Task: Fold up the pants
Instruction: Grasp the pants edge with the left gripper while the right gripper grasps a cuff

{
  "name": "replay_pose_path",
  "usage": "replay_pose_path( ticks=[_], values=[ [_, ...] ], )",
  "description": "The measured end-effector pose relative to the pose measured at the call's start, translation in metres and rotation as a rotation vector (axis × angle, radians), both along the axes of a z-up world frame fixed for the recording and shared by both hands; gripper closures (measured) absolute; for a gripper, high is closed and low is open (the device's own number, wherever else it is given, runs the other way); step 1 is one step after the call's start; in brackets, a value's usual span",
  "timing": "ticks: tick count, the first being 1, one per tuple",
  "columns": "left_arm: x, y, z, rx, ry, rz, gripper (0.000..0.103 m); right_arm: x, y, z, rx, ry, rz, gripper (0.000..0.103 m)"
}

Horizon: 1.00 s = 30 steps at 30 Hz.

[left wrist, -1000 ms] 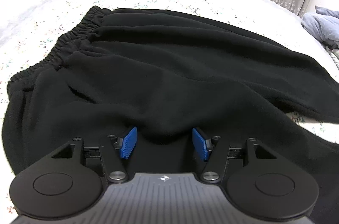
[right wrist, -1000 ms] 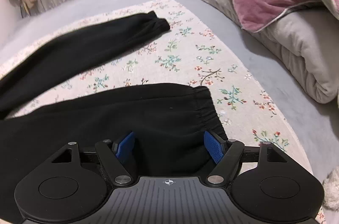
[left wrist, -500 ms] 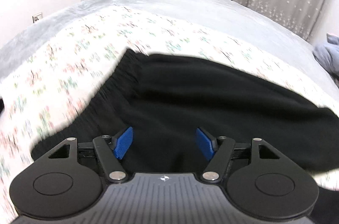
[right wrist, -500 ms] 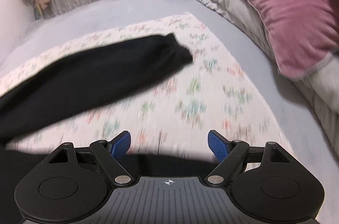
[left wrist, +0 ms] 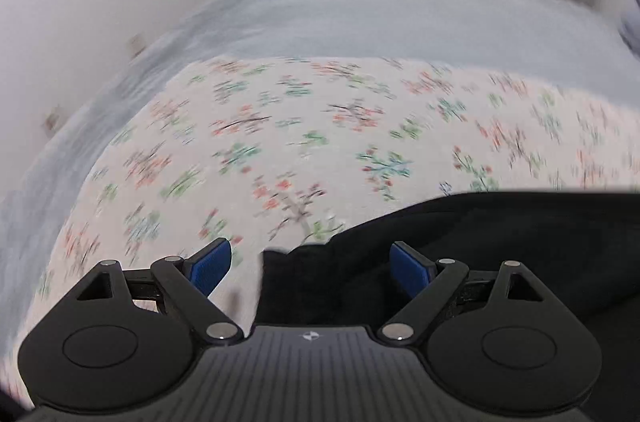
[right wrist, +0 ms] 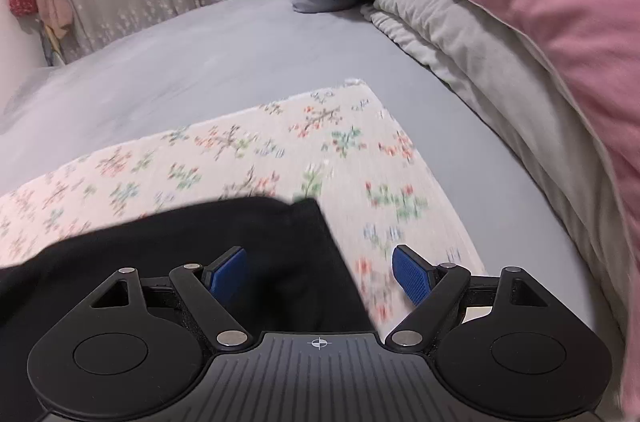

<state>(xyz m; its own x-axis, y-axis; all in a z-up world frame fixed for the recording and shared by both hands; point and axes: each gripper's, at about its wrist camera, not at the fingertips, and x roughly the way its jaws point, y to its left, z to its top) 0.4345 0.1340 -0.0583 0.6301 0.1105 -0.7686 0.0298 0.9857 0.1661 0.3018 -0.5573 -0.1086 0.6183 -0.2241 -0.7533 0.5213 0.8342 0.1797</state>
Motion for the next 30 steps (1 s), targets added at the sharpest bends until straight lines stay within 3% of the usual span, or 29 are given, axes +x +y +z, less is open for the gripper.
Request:
replay_pose_path(
  ticks=[3,6,8,9,10,11,13,15,18,23,27,30],
  values=[
    [0.008,-0.019,-0.017,0.087,0.02,-0.112,0.008,0.021,-0.005,-0.008,-0.006,0.024,0.029,0.022],
    [0.005,-0.037,-0.032,0.134,0.027,-0.22,0.023,0.038,-0.005,-0.018,-0.021,0.057,0.067,0.025],
    [0.003,-0.039,-0.035,0.127,0.011,-0.248,0.044,0.05,-0.003,-0.026,-0.022,0.082,0.097,0.032],
    [0.004,-0.04,-0.036,0.106,0.012,-0.259,0.089,0.054,0.0,-0.03,-0.026,0.09,0.111,0.043],
    [0.006,-0.041,-0.038,0.113,0.022,-0.244,0.087,0.059,0.002,-0.033,-0.025,0.092,0.133,0.055],
    [0.006,-0.043,-0.039,0.126,0.017,-0.247,0.087,0.062,0.005,-0.034,-0.04,0.095,0.142,0.058],
    [0.004,-0.049,-0.04,0.182,-0.011,-0.26,0.088,0.066,0.01,-0.032,-0.048,0.086,0.16,0.077],
    [0.005,-0.049,-0.034,0.187,-0.05,-0.235,0.088,0.067,0.015,-0.026,-0.096,0.076,0.146,0.079],
    [0.012,-0.038,-0.021,0.119,-0.111,-0.166,0.088,0.06,0.013,-0.008,-0.151,0.001,0.085,0.08],
    [0.017,-0.039,-0.027,0.092,-0.142,-0.11,0.088,0.049,0.001,0.011,-0.159,-0.079,-0.001,0.081],
    [0.02,-0.045,-0.039,0.11,-0.115,-0.109,0.086,0.067,0.009,-0.013,-0.195,0.041,0.008,0.079],
    [0.024,-0.039,-0.032,0.071,-0.098,-0.111,0.077,0.076,0.012,-0.033,-0.195,0.106,0.032,0.066]
  ],
)
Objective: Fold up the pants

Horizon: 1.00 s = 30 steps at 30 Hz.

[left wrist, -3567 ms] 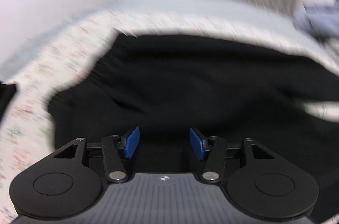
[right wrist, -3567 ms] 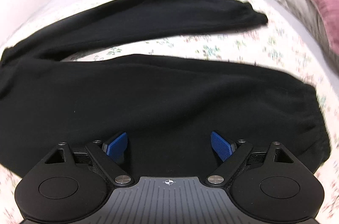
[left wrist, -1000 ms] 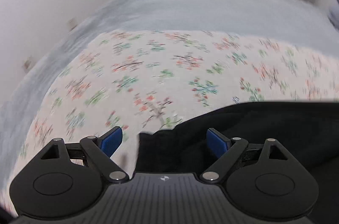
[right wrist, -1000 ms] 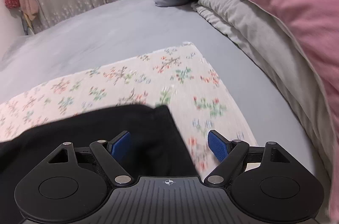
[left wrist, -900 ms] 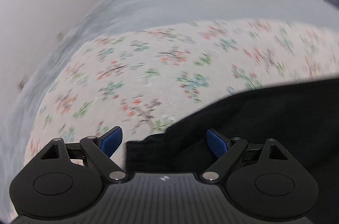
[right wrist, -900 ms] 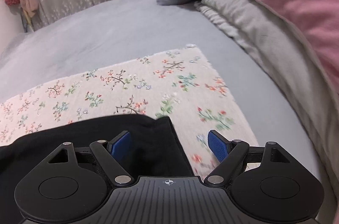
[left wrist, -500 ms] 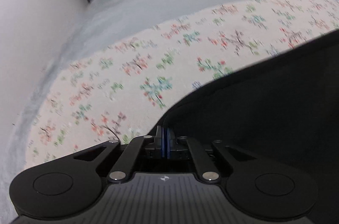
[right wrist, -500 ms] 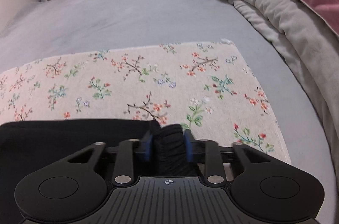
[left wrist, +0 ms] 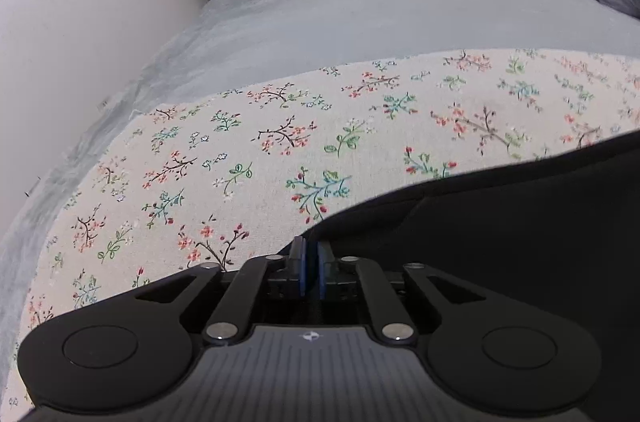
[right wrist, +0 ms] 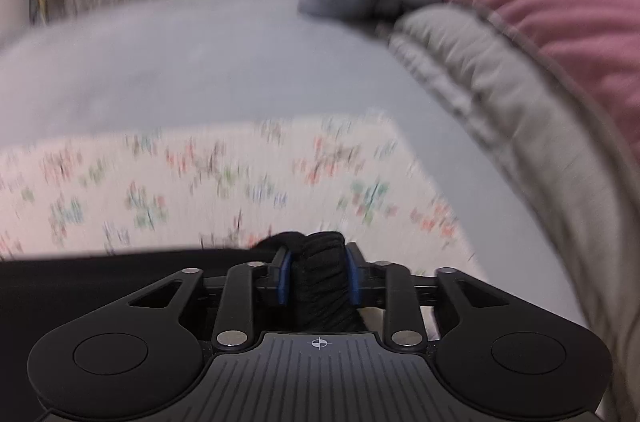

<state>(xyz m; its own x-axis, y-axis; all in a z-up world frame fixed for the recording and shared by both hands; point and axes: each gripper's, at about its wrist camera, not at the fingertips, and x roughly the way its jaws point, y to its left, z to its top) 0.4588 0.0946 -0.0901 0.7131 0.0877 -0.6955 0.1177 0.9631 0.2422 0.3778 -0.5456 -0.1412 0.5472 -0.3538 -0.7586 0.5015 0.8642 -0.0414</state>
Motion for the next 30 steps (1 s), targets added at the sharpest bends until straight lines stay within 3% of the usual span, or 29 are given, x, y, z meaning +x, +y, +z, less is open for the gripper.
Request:
replay_pose_path(
  ticks=[2,3,4,6,9,11,12,13,16,19,23,27,30],
  values=[
    [0.001,0.007,0.009,-0.047,-0.002,-0.005,0.069,-0.004,-0.001,0.005,-0.004,-0.042,-0.013,0.046],
    [0.002,0.011,0.013,-0.076,-0.007,-0.006,0.057,-0.008,-0.004,0.01,0.007,-0.084,-0.022,0.034],
    [0.002,0.015,0.015,-0.101,-0.007,-0.005,0.046,-0.012,-0.009,0.014,0.032,-0.125,-0.035,0.034],
    [0.004,0.019,0.014,-0.124,0.015,-0.003,0.036,-0.015,-0.021,0.019,0.102,-0.165,-0.066,0.034],
    [0.006,0.014,0.001,-0.084,0.071,-0.025,0.033,-0.009,-0.024,0.015,0.11,-0.118,-0.07,0.034],
    [0.003,0.006,-0.006,-0.029,0.06,-0.042,0.039,-0.001,-0.019,0.007,0.11,-0.061,-0.036,0.047],
    [0.002,0.002,-0.008,-0.021,0.062,-0.054,0.07,0.002,-0.016,0.002,0.112,-0.036,-0.026,0.077],
    [0.002,-0.002,-0.009,-0.015,0.07,-0.052,0.081,0.004,-0.012,-0.002,0.105,-0.024,-0.026,0.078],
    [-0.002,-0.011,-0.004,0.051,0.041,-0.053,0.083,0.003,-0.002,0.0,0.045,-0.032,-0.031,0.079],
    [-0.013,-0.006,0.013,0.031,-0.02,-0.041,0.083,-0.01,-0.003,0.021,0.037,-0.099,-0.042,0.08],
    [-0.04,-0.001,0.047,0.006,-0.108,-0.028,0.083,-0.047,-0.01,0.071,0.063,-0.225,-0.013,0.081],
    [-0.098,0.012,0.09,-0.061,-0.234,-0.019,0.083,-0.103,-0.005,0.112,0.041,-0.327,0.056,0.081],
    [-0.161,0.028,0.104,-0.093,-0.303,-0.072,0.083,-0.177,0.006,0.126,0.054,-0.424,0.125,0.081]
  ],
)
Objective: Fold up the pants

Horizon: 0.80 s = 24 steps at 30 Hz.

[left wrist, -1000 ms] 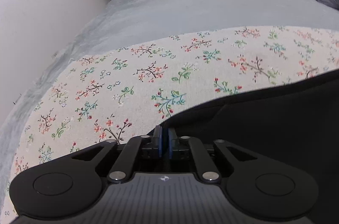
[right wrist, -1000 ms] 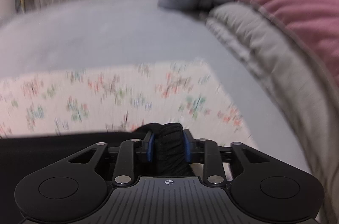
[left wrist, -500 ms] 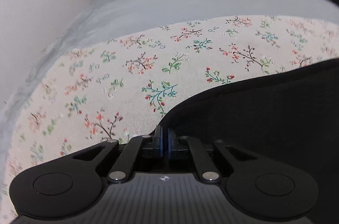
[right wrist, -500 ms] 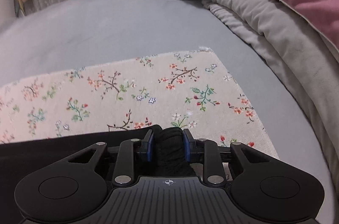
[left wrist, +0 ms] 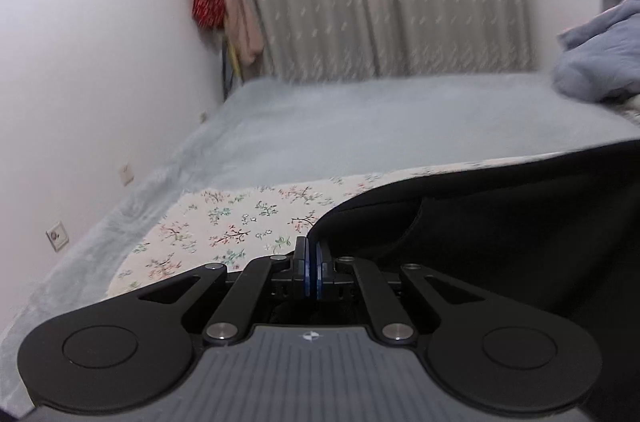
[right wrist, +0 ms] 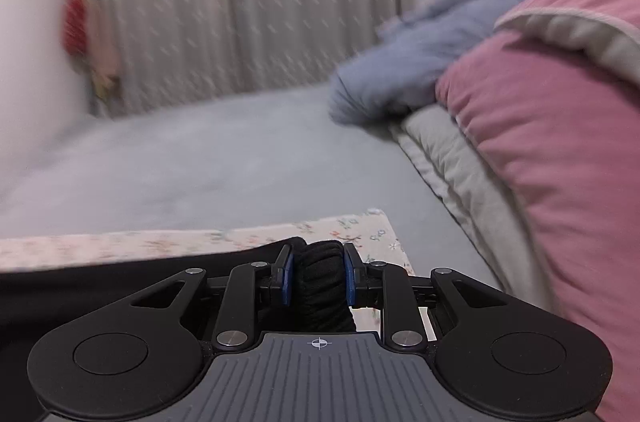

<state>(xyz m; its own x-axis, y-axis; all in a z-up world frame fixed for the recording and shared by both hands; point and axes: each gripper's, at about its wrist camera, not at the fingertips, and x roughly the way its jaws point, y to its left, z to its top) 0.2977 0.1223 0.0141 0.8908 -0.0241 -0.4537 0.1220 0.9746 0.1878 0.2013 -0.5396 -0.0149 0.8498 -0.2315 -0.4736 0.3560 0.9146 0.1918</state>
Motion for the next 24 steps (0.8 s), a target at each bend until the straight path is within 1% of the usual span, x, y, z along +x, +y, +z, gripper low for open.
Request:
replay_pose_path(
  ticks=[2,3,5,7,9,11,12,13,14,15,18,20,21,22,23,24],
  values=[
    [-0.039,0.008,-0.006,0.037,0.0,-0.035,0.083,-0.057,0.004,-0.004,0.035,-0.033,0.043,0.081],
    [-0.058,0.011,-0.013,0.059,0.005,-0.056,0.082,-0.086,0.004,-0.011,0.065,-0.026,0.058,0.081],
    [-0.091,0.015,-0.03,0.117,0.021,-0.107,0.082,-0.131,0.007,-0.031,0.128,0.024,0.071,0.08],
    [-0.107,0.02,-0.048,0.164,0.06,-0.129,0.082,-0.169,0.013,-0.056,0.179,0.085,0.076,0.08],
    [-0.114,0.023,-0.064,0.217,0.1,-0.136,0.082,-0.197,0.025,-0.079,0.219,0.138,0.106,0.08],
    [-0.118,0.024,-0.075,0.271,0.146,-0.15,0.082,-0.212,0.039,-0.094,0.214,0.168,0.115,0.08],
    [-0.12,0.028,-0.079,0.285,0.155,-0.14,0.082,-0.216,0.045,-0.097,0.207,0.178,0.112,0.08],
    [-0.12,0.034,-0.079,0.275,0.159,-0.116,0.082,-0.22,0.049,-0.099,0.203,0.178,0.106,0.079],
    [-0.12,0.043,-0.077,0.247,0.163,-0.086,0.082,-0.222,0.052,-0.098,0.206,0.167,0.099,0.079],
    [-0.12,0.053,-0.074,0.203,0.169,-0.056,0.082,-0.222,0.052,-0.094,0.209,0.156,0.093,0.079],
    [-0.127,0.079,-0.064,0.087,0.177,0.002,0.082,-0.23,0.059,-0.082,0.204,0.121,0.092,0.079],
    [-0.137,0.091,-0.06,-0.029,0.203,0.031,0.081,-0.236,0.063,-0.077,0.193,0.117,0.088,0.079],
    [-0.138,0.097,-0.057,-0.096,0.219,0.052,0.077,-0.236,0.065,-0.078,0.183,0.14,0.071,0.077],
    [-0.138,0.102,-0.055,-0.163,0.226,0.075,0.07,-0.233,0.066,-0.081,0.172,0.185,0.044,0.074],
    [-0.141,0.105,-0.054,-0.223,0.232,0.089,0.064,-0.231,0.069,-0.085,0.165,0.232,0.018,0.072],
    [-0.139,0.109,-0.051,-0.292,0.243,0.107,0.054,-0.229,0.069,-0.087,0.17,0.263,-0.012,0.064]
  ],
)
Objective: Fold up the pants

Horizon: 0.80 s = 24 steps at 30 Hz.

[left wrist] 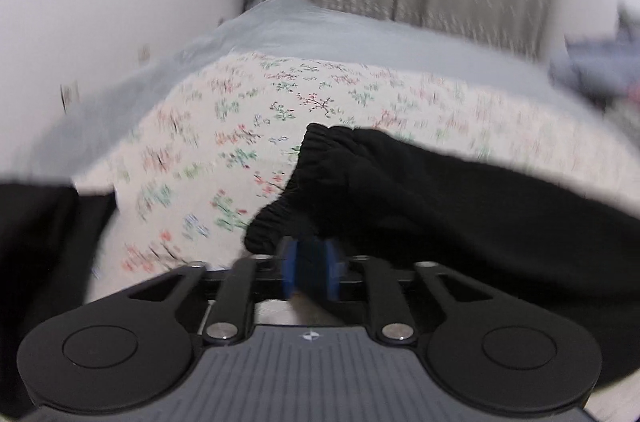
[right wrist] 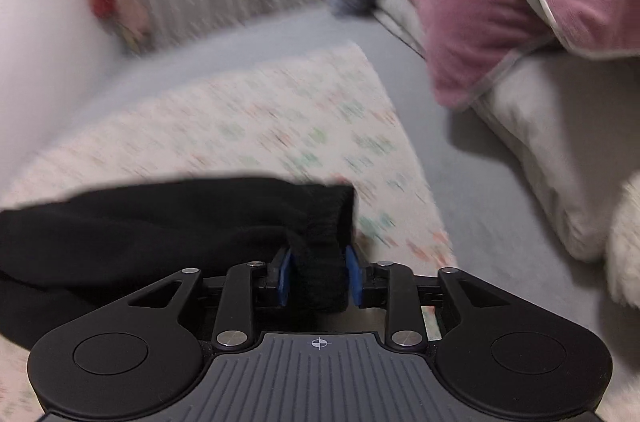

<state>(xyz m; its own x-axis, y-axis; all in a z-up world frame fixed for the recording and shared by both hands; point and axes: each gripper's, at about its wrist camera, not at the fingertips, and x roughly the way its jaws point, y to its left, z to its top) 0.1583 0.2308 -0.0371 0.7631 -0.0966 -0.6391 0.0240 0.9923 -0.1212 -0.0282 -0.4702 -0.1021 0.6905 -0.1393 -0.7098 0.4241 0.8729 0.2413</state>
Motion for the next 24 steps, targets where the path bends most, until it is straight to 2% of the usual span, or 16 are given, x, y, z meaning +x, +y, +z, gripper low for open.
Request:
replay_pose_path(
  ticks=[1,2,4,5,6,7,9,11,13,15,18,20,21,22,23,24],
  values=[
    [-0.003,0.001,0.003,-0.057,0.006,0.022,0.048,-0.002,0.001,0.001,0.014,0.003,-0.05,0.054],
    [-0.005,0.0,0.006,-0.109,0.01,0.035,0.046,-0.008,0.002,0.006,0.046,-0.029,-0.1,0.051],
    [-0.006,-0.006,0.01,-0.183,0.024,0.049,0.034,-0.019,0.002,0.015,0.156,-0.119,-0.199,0.036],
    [-0.005,-0.012,0.011,-0.205,0.032,0.049,0.033,-0.022,0.003,0.019,0.208,-0.148,-0.234,0.034],
    [-0.002,-0.018,0.011,-0.221,0.038,0.044,0.031,-0.022,0.006,0.023,0.256,-0.163,-0.26,0.034],
    [0.001,-0.025,0.012,-0.231,0.049,0.045,0.024,-0.02,0.014,0.025,0.301,-0.17,-0.271,0.034],
    [0.008,-0.036,0.01,-0.223,0.076,0.07,0.017,-0.004,0.03,0.024,0.376,-0.135,-0.251,0.034],
    [0.018,-0.042,0.003,-0.216,0.106,0.11,0.017,0.015,0.044,0.015,0.427,-0.087,-0.255,0.034],
    [0.027,-0.045,-0.006,-0.24,0.134,0.139,0.017,0.032,0.052,0.005,0.448,-0.068,-0.283,0.034],
    [0.036,-0.046,-0.015,-0.248,0.151,0.166,0.017,0.043,0.055,-0.007,0.484,-0.074,-0.333,0.034],
    [0.047,-0.051,-0.02,-0.213,0.153,0.203,0.017,0.052,0.055,-0.026,0.588,-0.105,-0.395,0.034],
    [0.053,-0.051,-0.021,-0.195,0.15,0.217,0.024,0.057,0.057,-0.035,0.598,-0.122,-0.417,0.034],
    [0.055,-0.051,-0.022,-0.194,0.147,0.216,0.041,0.06,0.057,-0.037,0.579,-0.126,-0.425,0.041],
    [0.057,-0.052,-0.023,-0.197,0.147,0.209,0.067,0.06,0.058,-0.037,0.559,-0.129,-0.43,0.054],
    [0.059,-0.053,-0.025,-0.196,0.151,0.205,0.073,0.06,0.057,-0.038,0.541,-0.131,-0.435,0.063],
    [0.059,-0.054,-0.027,-0.186,0.151,0.206,0.075,0.06,0.056,-0.04,0.53,-0.134,-0.438,0.081]
  ],
)
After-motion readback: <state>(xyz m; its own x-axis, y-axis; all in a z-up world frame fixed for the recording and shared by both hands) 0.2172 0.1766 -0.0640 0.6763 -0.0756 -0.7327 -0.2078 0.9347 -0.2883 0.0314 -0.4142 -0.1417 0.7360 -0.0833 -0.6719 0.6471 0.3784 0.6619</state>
